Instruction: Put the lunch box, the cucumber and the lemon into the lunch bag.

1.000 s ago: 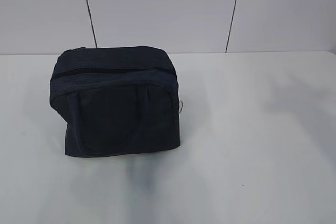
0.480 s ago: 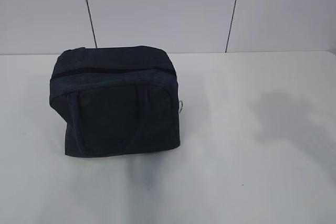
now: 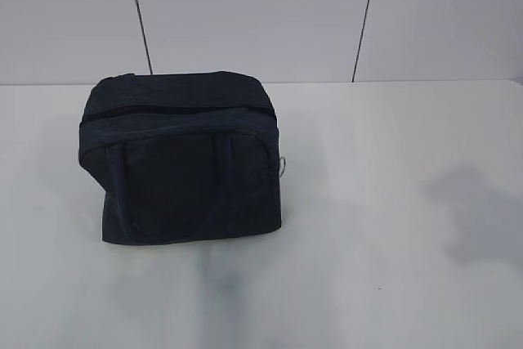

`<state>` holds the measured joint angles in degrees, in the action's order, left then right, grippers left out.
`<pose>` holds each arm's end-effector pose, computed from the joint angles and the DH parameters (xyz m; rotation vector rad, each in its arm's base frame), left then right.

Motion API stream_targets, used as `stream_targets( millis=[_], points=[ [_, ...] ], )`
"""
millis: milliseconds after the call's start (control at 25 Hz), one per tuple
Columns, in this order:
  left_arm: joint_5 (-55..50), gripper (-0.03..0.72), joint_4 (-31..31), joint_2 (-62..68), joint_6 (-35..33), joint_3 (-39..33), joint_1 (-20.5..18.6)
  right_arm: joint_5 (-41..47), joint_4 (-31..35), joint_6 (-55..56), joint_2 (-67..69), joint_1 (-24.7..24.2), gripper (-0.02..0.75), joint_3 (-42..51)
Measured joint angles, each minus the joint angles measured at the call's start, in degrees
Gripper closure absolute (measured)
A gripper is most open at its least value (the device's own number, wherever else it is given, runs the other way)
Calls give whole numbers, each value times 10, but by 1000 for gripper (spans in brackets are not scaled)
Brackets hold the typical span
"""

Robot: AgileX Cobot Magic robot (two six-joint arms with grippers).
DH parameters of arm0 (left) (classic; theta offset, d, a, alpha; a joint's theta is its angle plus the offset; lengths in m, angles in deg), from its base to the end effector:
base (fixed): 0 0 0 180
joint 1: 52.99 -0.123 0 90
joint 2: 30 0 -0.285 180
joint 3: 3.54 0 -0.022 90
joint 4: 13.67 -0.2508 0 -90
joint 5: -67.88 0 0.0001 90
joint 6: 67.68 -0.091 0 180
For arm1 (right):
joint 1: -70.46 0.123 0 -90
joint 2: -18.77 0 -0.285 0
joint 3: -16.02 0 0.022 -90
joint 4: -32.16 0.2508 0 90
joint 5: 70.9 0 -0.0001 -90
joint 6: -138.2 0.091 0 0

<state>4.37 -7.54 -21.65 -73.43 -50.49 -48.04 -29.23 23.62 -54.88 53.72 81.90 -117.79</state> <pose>-0.0096 -0.0079 0.2817 0.2023 2.0611 -0.1199 0.0872 0.0085 0.2979 -0.5144 2.0779 -0.1879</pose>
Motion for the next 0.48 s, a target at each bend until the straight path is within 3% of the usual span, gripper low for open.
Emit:
stream_targets(
  millis=[280,480],
  points=[
    [0,381,0,0,0,0,0,41,23,25,-76,0,358,-45],
    [0,381,0,0,0,0,0,128,25,40,-141,0,358,-47]
  ],
)
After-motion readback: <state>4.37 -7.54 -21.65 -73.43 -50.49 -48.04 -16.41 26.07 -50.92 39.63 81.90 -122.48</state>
